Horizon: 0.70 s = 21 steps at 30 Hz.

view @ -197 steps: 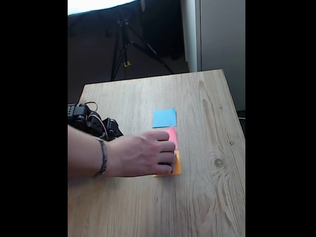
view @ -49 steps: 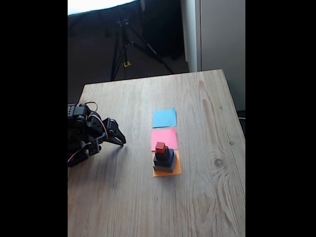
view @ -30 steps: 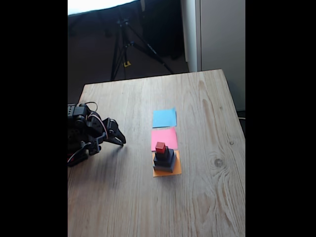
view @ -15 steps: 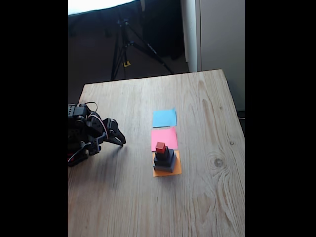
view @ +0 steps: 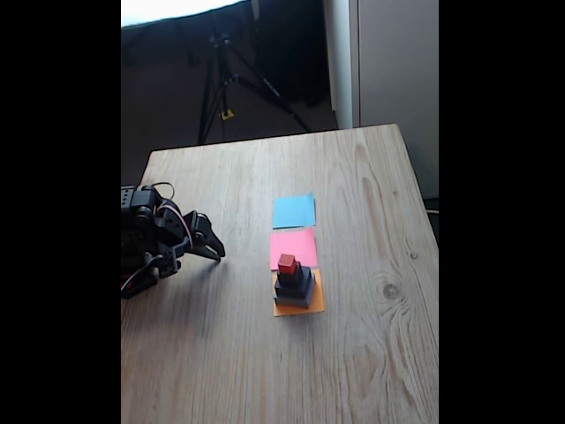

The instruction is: Tower of hanoi

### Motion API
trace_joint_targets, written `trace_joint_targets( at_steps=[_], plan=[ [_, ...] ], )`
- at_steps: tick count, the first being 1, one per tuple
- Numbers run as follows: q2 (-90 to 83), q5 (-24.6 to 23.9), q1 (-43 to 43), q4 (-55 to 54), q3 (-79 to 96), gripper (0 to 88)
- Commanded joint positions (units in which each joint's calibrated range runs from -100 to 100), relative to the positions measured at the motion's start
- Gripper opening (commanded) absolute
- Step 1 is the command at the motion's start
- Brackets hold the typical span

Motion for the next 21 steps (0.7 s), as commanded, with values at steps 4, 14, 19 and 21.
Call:
trace_joint_targets(
  at_steps=[4, 14, 19, 21],
  plan=[
    [-0.3, -0.9, -0.5, 0.3, 0.3, 0.4],
    [-0.3, 4.1, -3.6, 0.2, 0.3, 0.4],
    [-0.3, 4.3, -3.6, 0.2, 0.3, 0.4],
    [-0.3, 4.3, -3.6, 0.2, 0.3, 0.4]
  ],
)
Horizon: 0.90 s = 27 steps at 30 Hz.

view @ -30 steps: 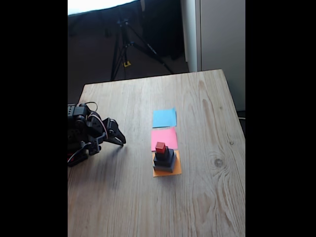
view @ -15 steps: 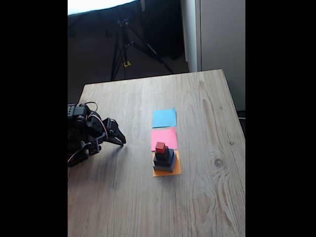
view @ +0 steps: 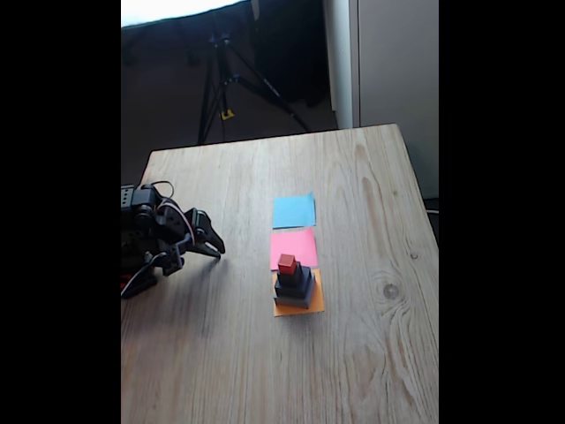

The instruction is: Tower of hanoi

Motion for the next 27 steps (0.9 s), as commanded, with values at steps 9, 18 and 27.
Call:
trace_joint_targets(
  at_steps=[9, 18, 27],
  plan=[
    [-0.4, 2.9, 0.3, 0.1, 0.3, 1.5],
    [3.0, 15.6, 4.6, -2.8, -6.3, 0.4],
    [16.5, 57.4, 12.1, 0.5, -34.4, 0.4]
  ],
)
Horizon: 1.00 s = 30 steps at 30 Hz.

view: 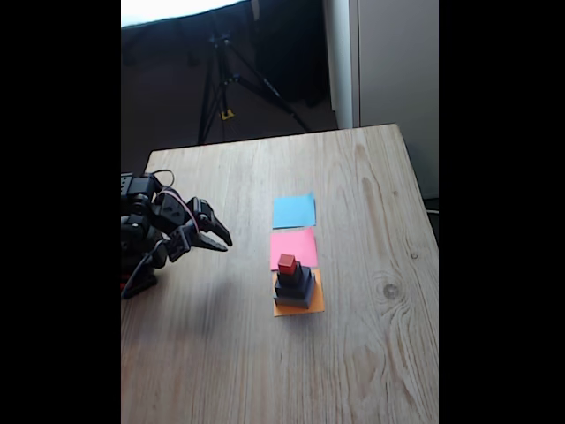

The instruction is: Tower of hanoi

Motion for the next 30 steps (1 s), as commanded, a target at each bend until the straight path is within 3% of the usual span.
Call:
trace_joint_targets(
  at_steps=[1, 2, 4, 9, 14, 17, 22, 25, 30],
  plan=[
    [3.7, 31.3, 3.8, 1.2, -13.5, 0.4],
    [4.2, 50.0, 5.1, 1.3, -16.2, 0.4],
    [5.1, 54.7, 7.2, 1.3, -20.7, 1.1],
    [9.8, 84.5, 11.0, 2.9, -30.9, 4.8],
    [14.9, 104.5, 13.7, 0.7, -39.0, 7.2],
    [15.9, 114.7, 14.3, -3.4, -38.6, 9.2],
    [15.6, 127.3, 14.2, -7.5, -35.1, 12.6],
    [15.0, 129.1, 14.1, -7.7, -34.3, 16.0],
    [14.4, 138.1, 15.3, -11.1, -29.3, 27.6]
  ],
)
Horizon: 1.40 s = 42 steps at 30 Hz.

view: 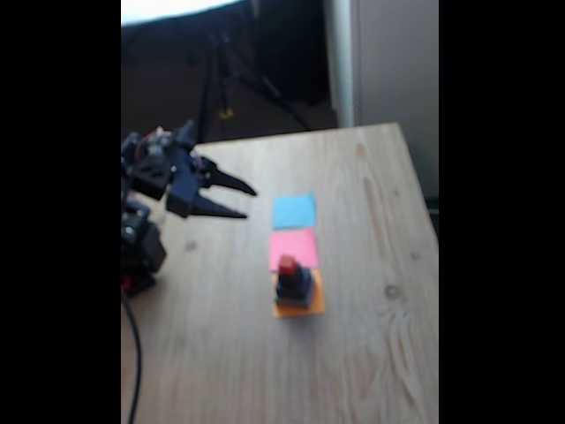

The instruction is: Tower of hanoi

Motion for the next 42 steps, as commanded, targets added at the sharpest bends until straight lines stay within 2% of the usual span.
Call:
trace_joint_targets(
  at_steps=[1, 9, 15, 31, 42],
  plan=[
    [-1.5, 5.5, 1.1, -4.4, 2.6, 27.6],
    [-0.5, 13.5, 3.9, -19.1, 17.7, 27.4],
    [1.7, 16.3, 5.3, -33.0, 28.4, 27.4],
    [20.0, 17.0, 5.4, -59.4, 33.6, 27.3],
    [26.5, 17.2, 3.2, -69.7, 35.3, 26.8]
  ],
)
